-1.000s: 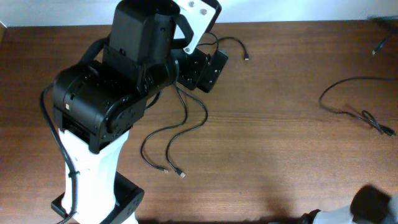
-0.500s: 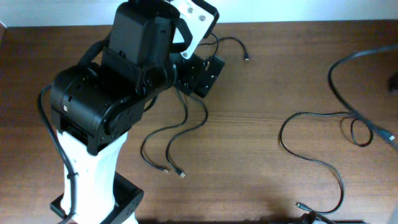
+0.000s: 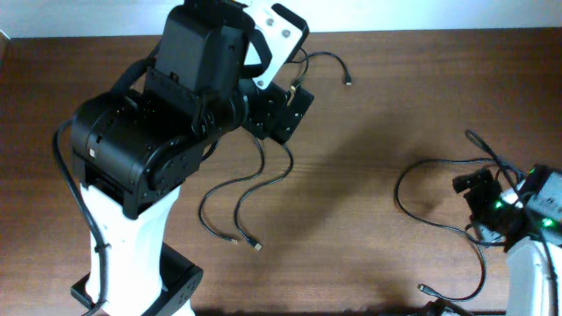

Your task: Untangle cables

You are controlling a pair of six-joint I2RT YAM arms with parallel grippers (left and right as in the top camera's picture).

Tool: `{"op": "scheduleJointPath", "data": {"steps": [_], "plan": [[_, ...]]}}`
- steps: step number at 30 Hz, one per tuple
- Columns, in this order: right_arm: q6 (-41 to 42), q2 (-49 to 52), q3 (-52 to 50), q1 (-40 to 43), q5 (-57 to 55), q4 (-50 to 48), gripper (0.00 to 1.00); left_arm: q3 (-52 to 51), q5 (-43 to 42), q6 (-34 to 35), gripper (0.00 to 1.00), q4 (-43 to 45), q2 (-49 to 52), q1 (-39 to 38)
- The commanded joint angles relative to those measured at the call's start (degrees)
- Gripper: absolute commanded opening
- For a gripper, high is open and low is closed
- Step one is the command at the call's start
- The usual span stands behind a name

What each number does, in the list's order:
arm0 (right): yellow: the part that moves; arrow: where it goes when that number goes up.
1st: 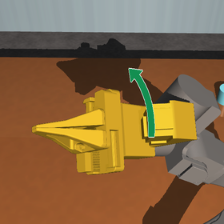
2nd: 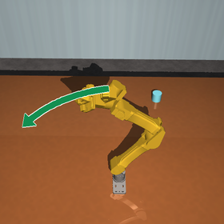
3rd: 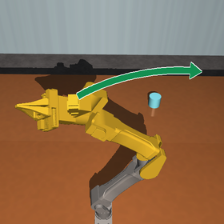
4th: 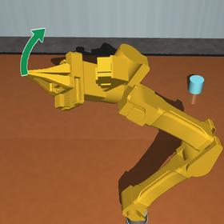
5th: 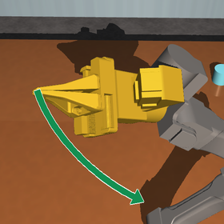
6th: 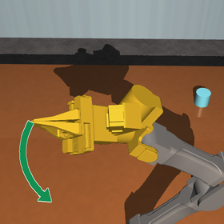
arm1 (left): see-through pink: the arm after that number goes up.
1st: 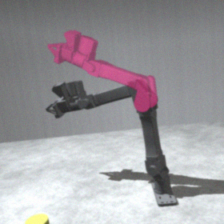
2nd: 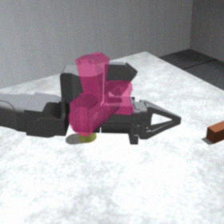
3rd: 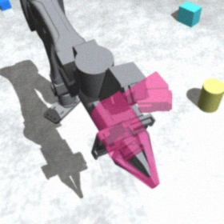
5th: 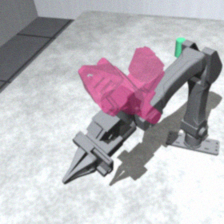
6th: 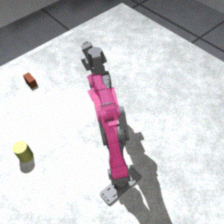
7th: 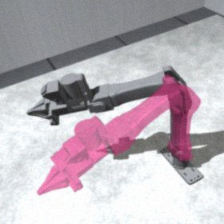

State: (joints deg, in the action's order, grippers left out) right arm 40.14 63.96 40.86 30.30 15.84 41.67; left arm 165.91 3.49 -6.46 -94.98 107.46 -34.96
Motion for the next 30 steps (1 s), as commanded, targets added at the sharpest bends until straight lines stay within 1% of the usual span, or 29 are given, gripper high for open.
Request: {"op": "scheduleJointPath", "data": {"steps": [1,2,3,5,7,9,10,12,13,14,15,16,18,19,20,21,22,25,26,27,29,30], "plan": [[31.76,-0.13,-6.86,-0.35,-5.11,-3.96,0.97,-0.07,1.16,-0.96,0.99,0.28,-0.98,-0.13],[44.41,0.17,-8.41,-0.35,-3.23,-3.91,0.97,-0.07,3.08,-0.94,0.99,1.73,-0.57,-0.13],[48.37,0.52,-8.55,-0.66,-1.9,-3.96,0.97,-0.07,4.2,-0.96,0.99,2.93,-0.28,-0.13],[52.39,1.2,-8.55,-2.45,-2.58,-4.0,0.97,-0.07,7.15,-0.96,0.99,6.69,0.44,-0.13],[53.24,2.23,-8.55,-4.39,-4.63,-4.0,0.96,-0.07,9.92,-0.94,0.99,9.79,0.96,-0.13],[53.18,3.78,-8.55,-6.71,-11.32,-4.79,0.2,-0.07,13.0,-0.96,0.99,10.05,1.07,-0.13],[53.18,4.59,-8.55,-7.78,-15.17,-6.43,0.04,-0.07,15.34,-0.96,0.99,10.56,1.16,-0.13],[53.2,6.54,-8.55,-8.2,-18.64,-8.39,0.04,-0.07,17.4,-0.96,0.99,12.61,1.33,-0.07],[52.76,8.79,-8.55,-8.17,-20.7,-10.93,0.04,-0.07,17.33,-0.96,0.99,13.6,1.4,0.68],[48.3,10.64,-8.55,-8.17,-22.23,-14.25,0.04,-0.07,17.35,-0.96,0.99,13.75,1.4,1.16],[39.19,12.9,-8.55,-8.17,-22.99,-22.1,0.04,-0.07,17.33,-0.94,0.99,13.7,1.42,1.55],[24.65,16.59,-8.5,-8.17,-22.8,-36.04,0.04,-0.07,17.31,-0.92,0.99,13.64,1.66,1.81],[5.07,23.12,-7.08,-8.15,-22.45,-56.19,0.04,-0.07,16.72,-0.87,0.99,14.01,3.06,1.79],[2.27,25.68,-5.68,-8.04,-22.56,-60.11,0.04,-0.07,15.82,-0.9,0.99,14.05,3.98,1.79],[-1.66,29.66,-1.73,-8.07,-22.51,-62.79,0.04,-0.07,15.61,-0.9,0.99,14.23,5.49,1.79],[-4.92,32.3,1.92,-8.07,-21.99,-62.75,0.04,-0.07,15.61,-0.9,0.99,14.62,6.73,1.79],[-11.52,35.89,7.74,-8.07,-20.79,-61.99,0.04,-0.07,15.58,-0.9,0.99,15.43,8.31,1.79],[-20.81,45.59,22.82,-7.67,-21.07,-57.96,0.04,-0.07,15.58,-0.9,0.99,17.03,11.08,1.79],[-21.49,48.7,27.32,-7.1,-21.31,-55.43,0.04,-0.07,15.63,-0.92,0.99,17.07,11.21,1.86],[-20.0,51.67,31.52,-6.38,-21.31,-51.8,0.04,-0.07,15.65,-0.92,0.99,17.25,11.21,1.9],[-14.95,52.68,32.85,-5.29,-23.06,-48.24,0.04,-0.07,15.8,-0.92,0.99,17.86,11.21,1.9],[-14.19,52.78,32.85,-4.63,-25.16,-48.33,0.04,-0.07,15.8,-0.92,0.99,17.86,11.21,1.9]]}}
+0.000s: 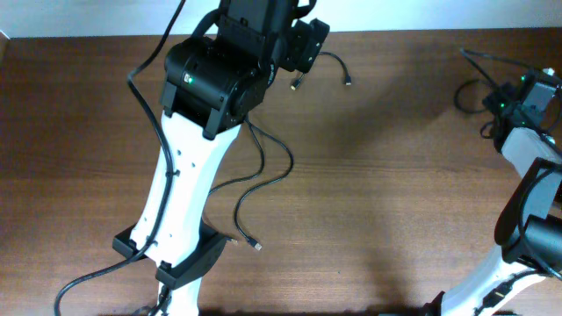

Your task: Untangle cables

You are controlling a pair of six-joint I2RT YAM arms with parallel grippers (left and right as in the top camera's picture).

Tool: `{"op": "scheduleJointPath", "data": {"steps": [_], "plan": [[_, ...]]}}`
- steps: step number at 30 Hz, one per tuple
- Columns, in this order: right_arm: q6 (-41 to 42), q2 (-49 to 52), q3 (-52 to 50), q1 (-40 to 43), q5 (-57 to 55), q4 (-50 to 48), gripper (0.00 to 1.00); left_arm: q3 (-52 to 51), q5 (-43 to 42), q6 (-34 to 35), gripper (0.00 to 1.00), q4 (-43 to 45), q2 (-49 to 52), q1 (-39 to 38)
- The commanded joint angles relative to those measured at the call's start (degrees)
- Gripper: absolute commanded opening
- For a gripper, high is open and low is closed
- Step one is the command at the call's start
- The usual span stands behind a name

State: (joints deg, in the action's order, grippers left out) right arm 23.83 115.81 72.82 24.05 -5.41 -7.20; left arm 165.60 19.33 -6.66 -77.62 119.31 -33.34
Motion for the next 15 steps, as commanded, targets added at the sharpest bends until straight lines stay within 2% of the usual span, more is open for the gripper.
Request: {"op": "scheduleJointPath", "data": {"steps": [1,3,7,8,9,12,15], "plan": [[2.14,1.29,0.9,2.86,-4.46,-0.17,0.04,0.24,-0.04,-0.72,0.99,0.48,-0.63,0.28],[1.75,3.39,1.09,6.6,-1.9,-0.72,0.04,0.24,-0.04,-0.72,0.99,0.48,-0.63,0.28],[4.35,6.64,1.07,9.07,-0.15,4.57,0.04,0.24,-0.04,-0.72,0.99,1.36,-0.63,0.28],[4.35,6.84,1.07,8.96,0.2,5.4,0.77,0.24,-0.04,-0.72,0.99,1.77,-0.63,0.28],[4.31,6.82,1.07,8.83,1.62,5.64,0.99,0.24,-0.09,-0.72,0.99,1.95,-0.63,0.28],[2.6,3.04,1.2,8.55,7.8,7.85,0.99,0.24,-0.48,-0.72,0.99,1.46,-0.59,0.28],[4.92,-6.51,1.25,7.43,3.96,16.44,0.99,0.24,-0.46,-0.74,0.99,1.25,-0.59,0.28]]}}
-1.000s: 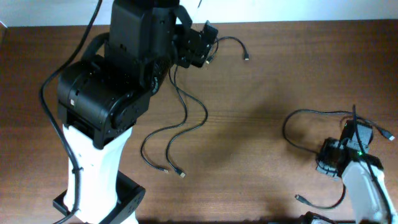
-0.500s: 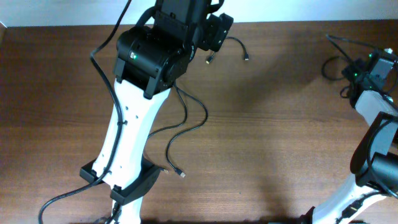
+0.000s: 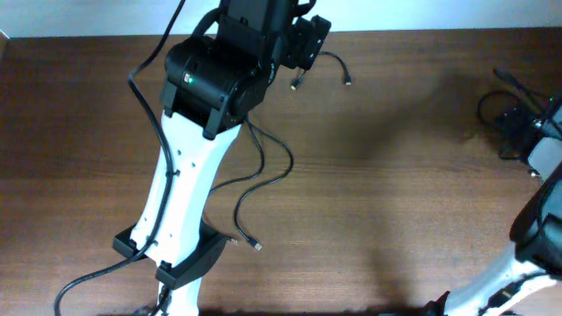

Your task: Untangle cables

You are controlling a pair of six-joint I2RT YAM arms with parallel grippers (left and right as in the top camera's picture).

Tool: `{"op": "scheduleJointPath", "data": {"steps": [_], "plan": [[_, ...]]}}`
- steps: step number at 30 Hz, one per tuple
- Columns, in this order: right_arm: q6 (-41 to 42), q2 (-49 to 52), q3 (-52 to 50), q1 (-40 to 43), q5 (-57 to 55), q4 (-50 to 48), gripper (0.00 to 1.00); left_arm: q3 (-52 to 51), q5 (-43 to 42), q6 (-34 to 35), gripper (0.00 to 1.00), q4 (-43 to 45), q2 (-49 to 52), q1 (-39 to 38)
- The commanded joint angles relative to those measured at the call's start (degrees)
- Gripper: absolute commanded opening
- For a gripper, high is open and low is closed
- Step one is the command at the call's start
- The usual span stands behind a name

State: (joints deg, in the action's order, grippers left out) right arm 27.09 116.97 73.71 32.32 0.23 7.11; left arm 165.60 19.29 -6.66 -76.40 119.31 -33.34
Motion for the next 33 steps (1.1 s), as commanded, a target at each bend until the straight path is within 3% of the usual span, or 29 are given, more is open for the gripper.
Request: {"op": "scheduleJointPath", "data": {"steps": [1,5,6,7,9,17,20,25,27,33], "plan": [[8.48,-10.67,0.35,-0.55,-6.38,8.13,0.99,0.24,-0.42,-0.76,0.99,0.07,-0.52,0.31],[20.41,-10.69,0.33,1.2,-7.8,20.7,1.0,0.24,-0.39,-0.79,0.99,-0.42,0.09,0.52],[25.07,-10.62,-0.37,1.36,-9.79,22.71,0.45,0.24,-0.39,-0.79,0.99,-0.39,0.17,0.79],[27.45,-10.62,-0.76,1.7,-9.97,22.93,0.26,0.24,-0.42,-0.76,0.99,-0.42,0.17,0.98],[28.09,-10.4,-1.29,3.56,-9.97,20.63,0.04,0.24,-0.39,-0.79,0.99,-0.83,0.24,1.7],[27.23,-2.67,-1.29,4.9,-12.5,10.03,0.04,0.24,-0.39,-0.76,0.99,-1.6,0.92,1.9],[27.15,-1.49,-1.27,5.33,-19.23,12.31,0.04,0.24,-0.39,-0.76,0.99,-0.74,0.92,1.9],[27.06,-7.15,0.52,7.15,-20.06,23.28,0.04,0.24,-0.46,-0.72,0.99,-0.52,1.66,1.9],[30.58,-9.4,0.52,7.15,-19.21,26.51,0.04,0.2,-0.46,-0.72,0.99,-0.55,1.92,1.9],[36.37,-6.8,-1.18,9.49,-18.95,26.56,0.04,0.2,-0.44,-0.74,0.99,-2.08,1.99,1.9]]}}
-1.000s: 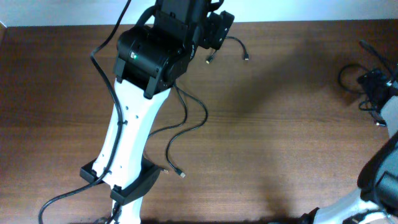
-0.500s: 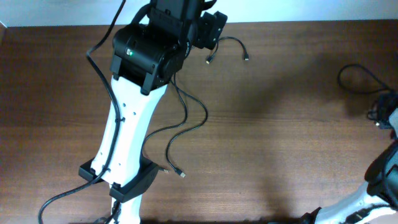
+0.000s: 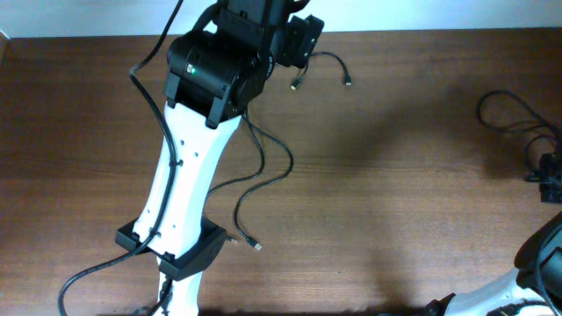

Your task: Untangle cables

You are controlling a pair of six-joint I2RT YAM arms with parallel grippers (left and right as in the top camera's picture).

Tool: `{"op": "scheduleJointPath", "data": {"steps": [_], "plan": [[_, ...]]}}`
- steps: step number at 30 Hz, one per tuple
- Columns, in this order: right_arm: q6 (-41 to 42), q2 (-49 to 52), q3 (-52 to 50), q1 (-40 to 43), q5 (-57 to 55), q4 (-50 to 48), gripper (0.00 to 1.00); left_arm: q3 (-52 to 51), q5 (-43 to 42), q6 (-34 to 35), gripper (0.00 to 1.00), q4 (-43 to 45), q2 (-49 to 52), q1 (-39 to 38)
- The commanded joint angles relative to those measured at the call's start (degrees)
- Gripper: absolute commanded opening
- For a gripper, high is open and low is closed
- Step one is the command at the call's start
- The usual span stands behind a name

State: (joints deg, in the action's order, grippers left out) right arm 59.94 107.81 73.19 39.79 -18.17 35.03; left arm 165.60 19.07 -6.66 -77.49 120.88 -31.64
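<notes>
My left gripper (image 3: 305,40) is high at the table's far edge, shut on a bunch of thin black cables (image 3: 263,180). Two short ends (image 3: 297,85) dangle beside it. Two longer strands trail toward the front, their plugs (image 3: 256,246) resting on the wood. Another black cable (image 3: 502,107) lies looped at the far right of the table. My right gripper (image 3: 544,171) shows only partly at the right edge, just in front of that loop. Whether its jaws still touch the cable is not visible.
The brown wooden table (image 3: 395,219) fills the overhead view. The left arm's white column and black base (image 3: 171,263) stand at the front left, with its own thick supply cable looping near the base. The right arm's white link shows at the bottom right corner.
My right gripper has moved toward the front along the right edge, away from the looped cable, which now lies spread on the table. My left gripper has shifted slightly, still holding its cables.
My left gripper held the bunch over the table's middle rear while the right one sat at the front right amid a cable loop. The left then rose to the far edge, and the right carried its cable to the far right. That cable now lies there separately.
</notes>
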Motion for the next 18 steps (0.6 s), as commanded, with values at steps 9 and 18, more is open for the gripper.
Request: {"op": "scheduleJointPath", "data": {"steps": [9,18], "plan": [[-5.57,7.8,-0.66,2.93,-0.5,-16.17,0.04,0.2,-0.22,-0.74,0.99,-1.38,0.42,0.2],[-18.21,9.22,-0.09,7.89,-7.56,-19.41,0.04,0.2,-0.22,-0.74,0.99,-0.09,0.42,0.2]]}}
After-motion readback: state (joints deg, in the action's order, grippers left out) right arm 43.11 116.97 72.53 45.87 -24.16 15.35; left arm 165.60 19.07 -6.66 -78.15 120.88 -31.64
